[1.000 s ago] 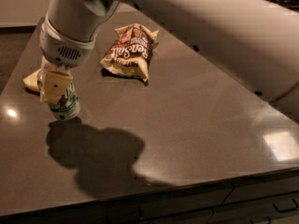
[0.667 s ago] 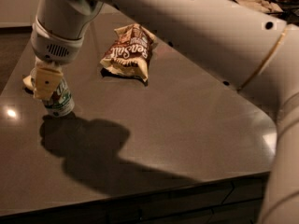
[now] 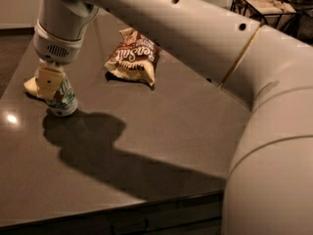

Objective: Move 7up can near sponge

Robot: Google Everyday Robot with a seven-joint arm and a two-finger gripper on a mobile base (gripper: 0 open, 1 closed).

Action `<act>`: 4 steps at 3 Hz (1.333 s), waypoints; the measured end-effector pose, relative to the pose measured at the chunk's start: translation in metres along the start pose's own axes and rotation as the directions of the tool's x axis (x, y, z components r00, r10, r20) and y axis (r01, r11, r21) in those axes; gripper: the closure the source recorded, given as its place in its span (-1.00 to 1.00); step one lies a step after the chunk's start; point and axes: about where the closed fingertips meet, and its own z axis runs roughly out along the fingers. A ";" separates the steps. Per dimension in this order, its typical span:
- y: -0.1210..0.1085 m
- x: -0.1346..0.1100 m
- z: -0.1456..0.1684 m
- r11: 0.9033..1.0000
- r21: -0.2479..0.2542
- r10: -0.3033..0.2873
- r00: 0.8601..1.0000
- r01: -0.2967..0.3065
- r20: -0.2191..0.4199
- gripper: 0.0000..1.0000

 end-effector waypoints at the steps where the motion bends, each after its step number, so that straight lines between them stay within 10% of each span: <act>1: -0.011 0.009 0.009 1.000 0.001 0.011 1.000 -0.011 -0.013 0.22; 4: -0.018 0.019 0.016 1.000 -0.003 0.011 1.000 -0.011 -0.028 -1.00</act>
Offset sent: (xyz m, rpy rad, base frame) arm 0.0344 -0.0100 -0.0267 -0.0369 -0.0035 -0.0220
